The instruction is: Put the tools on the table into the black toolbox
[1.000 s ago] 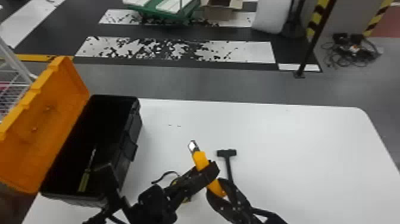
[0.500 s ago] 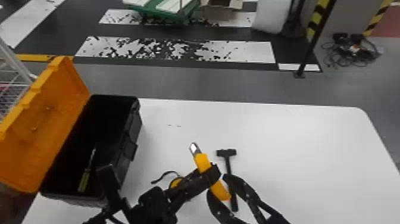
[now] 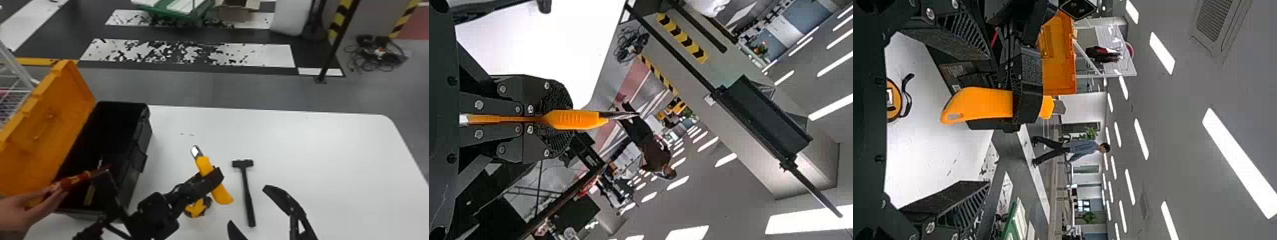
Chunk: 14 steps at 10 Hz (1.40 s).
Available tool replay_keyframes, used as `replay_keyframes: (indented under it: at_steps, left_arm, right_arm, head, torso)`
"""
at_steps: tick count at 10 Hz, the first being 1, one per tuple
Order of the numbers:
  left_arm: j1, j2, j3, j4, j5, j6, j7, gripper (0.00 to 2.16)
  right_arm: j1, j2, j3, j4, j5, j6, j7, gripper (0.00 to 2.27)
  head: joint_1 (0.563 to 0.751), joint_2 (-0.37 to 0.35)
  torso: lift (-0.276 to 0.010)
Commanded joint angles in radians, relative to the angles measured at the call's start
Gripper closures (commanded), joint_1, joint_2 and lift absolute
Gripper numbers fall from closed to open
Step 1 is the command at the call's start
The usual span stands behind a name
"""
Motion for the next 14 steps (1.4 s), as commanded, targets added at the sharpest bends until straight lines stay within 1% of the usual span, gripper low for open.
replay_keyframes:
  at_steps: [1, 2, 4, 5, 6, 7, 9, 10, 12, 13, 14]
  left_arm:
    - [-0.005, 0.0, 0.049, -0.007, -0.005, -0.004, 0.004, 2.13]
    - [-0.006, 0.0, 0.082, -0.019, -0.007, -0.01, 0.016, 2.13]
    - [-0.008, -0.002, 0.141, -0.024, -0.005, -0.014, 0.024, 2.13]
    - [-0.015, -0.002, 0.168, -0.025, -0.019, -0.023, 0.036, 2.13]
    - [-0.02, -0.002, 0.191, -0.024, -0.045, -0.053, 0.052, 2.13]
    - [-0.02, -0.003, 0.21, -0.02, -0.078, -0.084, 0.069, 2.13]
    - [-0.02, -0.003, 0.216, -0.004, -0.163, -0.204, 0.109, 2.14]
    - [-0.021, -0.003, 0.214, 0.018, -0.219, -0.284, 0.139, 2.14]
    - [-0.032, -0.008, 0.217, 0.081, -0.291, -0.406, 0.193, 2.14]
    - [-0.038, -0.011, 0.217, 0.113, -0.341, -0.465, 0.22, 2.14]
    - [-0.046, -0.017, 0.217, 0.151, -0.374, -0.495, 0.242, 2.14]
  right_arm:
    - [0.014, 0.002, -0.023, 0.004, -0.02, -0.014, 0.002, 0.06]
    - [0.022, 0.002, -0.041, 0.011, -0.036, -0.029, 0.003, 0.07]
    - [0.028, 0.002, -0.081, 0.031, -0.071, -0.051, 0.023, 0.07]
    - [0.033, 0.002, -0.095, 0.034, -0.083, -0.057, 0.031, 0.08]
    - [0.037, 0.002, -0.109, 0.037, -0.093, -0.072, 0.038, 0.08]
    - [0.043, 0.002, -0.122, 0.045, -0.109, -0.097, 0.041, 0.08]
    - [0.053, 0.002, -0.153, 0.063, -0.146, -0.121, 0.043, 0.09]
    - [0.056, 0.002, -0.171, 0.077, -0.172, -0.134, 0.055, 0.09]
    - [0.062, 0.002, -0.204, 0.093, -0.198, -0.149, 0.074, 0.09]
    - [0.062, 0.002, -0.211, 0.099, -0.204, -0.158, 0.077, 0.09]
    - [0.062, 0.002, -0.219, 0.105, -0.211, -0.164, 0.081, 0.09]
  head:
    - [0.695, 0.049]
    - [0.695, 0.062]
    - [0.695, 0.08]
    - [0.695, 0.087]
    - [0.695, 0.097]
    - [0.695, 0.114]
    - [0.695, 0.139]
    - [0.695, 0.148]
    - [0.695, 0.159]
    - [0.695, 0.167]
    - [0.695, 0.18]
  torso:
    - [-0.039]
    - [-0.039]
    - [-0.039]
    - [-0.039]
    - [-0.039]
    - [-0.039]
    - [-0.039]
    - [-0.039]
    - [-0.039]
    - [-0.039]
    - [-0.039]
